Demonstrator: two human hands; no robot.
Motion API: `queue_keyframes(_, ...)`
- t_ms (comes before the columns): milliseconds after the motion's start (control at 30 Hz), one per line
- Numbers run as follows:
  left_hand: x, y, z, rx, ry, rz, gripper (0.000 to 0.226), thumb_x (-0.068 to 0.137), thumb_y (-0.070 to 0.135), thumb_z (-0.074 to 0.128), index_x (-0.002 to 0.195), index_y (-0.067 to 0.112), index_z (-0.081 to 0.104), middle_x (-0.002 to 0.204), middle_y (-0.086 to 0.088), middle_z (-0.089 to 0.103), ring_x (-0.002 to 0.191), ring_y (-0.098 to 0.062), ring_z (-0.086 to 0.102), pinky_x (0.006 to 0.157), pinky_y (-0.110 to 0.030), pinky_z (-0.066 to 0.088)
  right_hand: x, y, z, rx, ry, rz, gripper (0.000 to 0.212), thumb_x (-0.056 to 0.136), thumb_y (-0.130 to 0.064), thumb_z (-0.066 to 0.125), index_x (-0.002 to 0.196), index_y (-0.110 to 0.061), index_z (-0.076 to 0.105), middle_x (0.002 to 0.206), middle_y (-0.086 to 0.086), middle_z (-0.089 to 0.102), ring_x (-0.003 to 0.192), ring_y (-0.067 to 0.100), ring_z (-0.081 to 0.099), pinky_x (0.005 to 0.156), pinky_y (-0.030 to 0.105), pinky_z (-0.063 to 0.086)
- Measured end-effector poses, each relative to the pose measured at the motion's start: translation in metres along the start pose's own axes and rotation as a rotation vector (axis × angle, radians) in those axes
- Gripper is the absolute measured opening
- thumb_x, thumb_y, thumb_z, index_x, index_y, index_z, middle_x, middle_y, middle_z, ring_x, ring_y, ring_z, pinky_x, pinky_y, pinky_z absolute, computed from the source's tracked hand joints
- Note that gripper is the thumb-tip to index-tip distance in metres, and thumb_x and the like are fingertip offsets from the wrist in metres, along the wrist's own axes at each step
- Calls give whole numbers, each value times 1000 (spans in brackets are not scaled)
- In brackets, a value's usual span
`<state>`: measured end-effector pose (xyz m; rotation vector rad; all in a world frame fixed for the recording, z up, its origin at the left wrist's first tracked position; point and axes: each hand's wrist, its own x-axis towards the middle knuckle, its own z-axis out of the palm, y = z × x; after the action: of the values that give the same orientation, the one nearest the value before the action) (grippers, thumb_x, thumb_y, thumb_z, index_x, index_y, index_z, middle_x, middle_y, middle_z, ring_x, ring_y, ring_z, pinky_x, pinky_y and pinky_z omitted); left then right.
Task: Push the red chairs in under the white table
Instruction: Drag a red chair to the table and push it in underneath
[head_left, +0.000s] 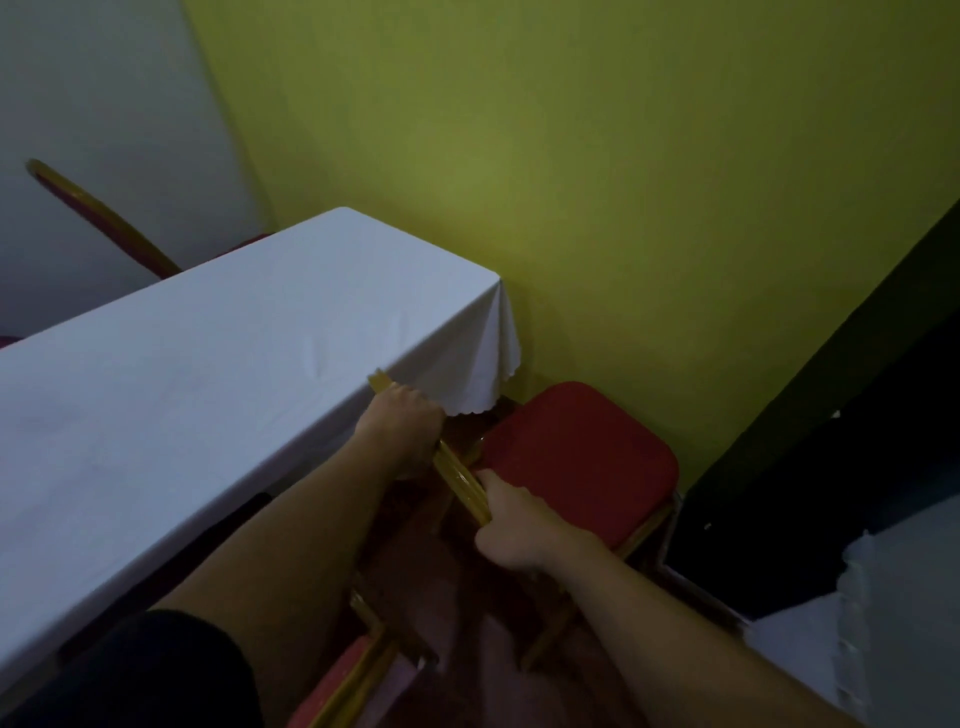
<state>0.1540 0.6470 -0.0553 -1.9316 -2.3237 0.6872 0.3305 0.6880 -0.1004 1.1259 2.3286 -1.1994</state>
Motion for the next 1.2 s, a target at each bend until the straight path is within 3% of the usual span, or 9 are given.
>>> queue_keyframes(100, 1, 1, -1, 44, -32, -3, 15, 79, 31, 65, 91, 25, 71, 93, 1, 73, 90, -22, 69, 90, -41, 53, 5, 2, -2, -17, -30, -39, 85, 78, -20, 52, 158, -31, 24, 138, 15, 57, 120, 40, 58, 94, 43, 48)
queue_keyframes(267, -12, 15, -8, 44, -42, -42, 14, 84, 27, 64, 95, 21, 70, 95, -2, 71, 90, -23, 69, 81, -36, 52, -13, 8, 0, -2, -36, -40, 86, 81, -19, 51, 161, -32, 21, 145, 15, 52, 125, 40, 55, 94, 43, 49)
queue_keyframes(467, -43, 54, -13, -89, -33, -79, 7, 91, 20, 60, 89, 17, 66, 97, -3, 68, 92, -23, 67, 68, -33, 44, -53, 26, -6, -18, -63, -19, 76, 85, -9, 52, 152, -43, 38, 124, 4, 58, 102, 25, 60, 85, 37, 55)
queue_keyframes(600, -73, 93, -22, -161, -43, -121, 16, 98, 21, 54, 83, 17, 56, 85, -3, 58, 93, -24, 66, 83, -39, 53, -86, 43, -14, -88, -81, 9, 73, 88, -5, 51, 151, -40, 42, 127, 3, 56, 108, 25, 56, 78, 31, 47)
queue_keyframes(800, -107, 125, -25, -328, -9, 53, 33, 83, 30, 64, 112, 17, 58, 96, -4, 57, 100, -27, 60, 93, -44, 45, -122, 87, -21, -93, 17, 135, 49, 93, 1, 44, 123, -28, 69, 99, 6, 68, 78, 21, 63, 59, 31, 45)
queue_keyframes(933, -117, 113, -7, -659, -59, 88, 35, 76, 24, 63, 111, 25, 58, 112, -2, 63, 111, -29, 56, 104, -53, 42, -142, 116, -19, -43, 246, 198, 29, 89, -1, 52, 94, -23, 70, 88, 10, 65, 76, 26, 63, 59, 33, 41)
queue_keyframes(1067, -122, 93, 17, -730, -123, -12, 41, 71, 19, 58, 111, 24, 62, 107, -1, 67, 102, -28, 64, 94, -48, 52, -146, 136, 5, 198, 481, 306, 33, 91, -8, 49, 120, -19, 61, 107, 14, 61, 87, 29, 62, 61, 33, 44)
queue_keyframes(1133, -119, 85, 27, -734, -140, -79, 42, 69, 20, 57, 111, 24, 64, 102, -1, 68, 96, -27, 66, 90, -46, 55, -145, 131, 20, 442, 591, 406, 64, 91, -8, 48, 153, -14, 34, 132, 18, 53, 101, 31, 61, 63, 32, 47)
queue_keyframes(1200, -114, 82, 33, -724, -153, -115, 39, 69, 21, 57, 107, 24, 65, 97, -2, 67, 91, -27, 66, 86, -45, 57, -143, 119, 35, 773, 697, 486, 79, 91, -7, 49, 160, -14, 12, 140, 18, 48, 107, 33, 58, 75, 41, 57)
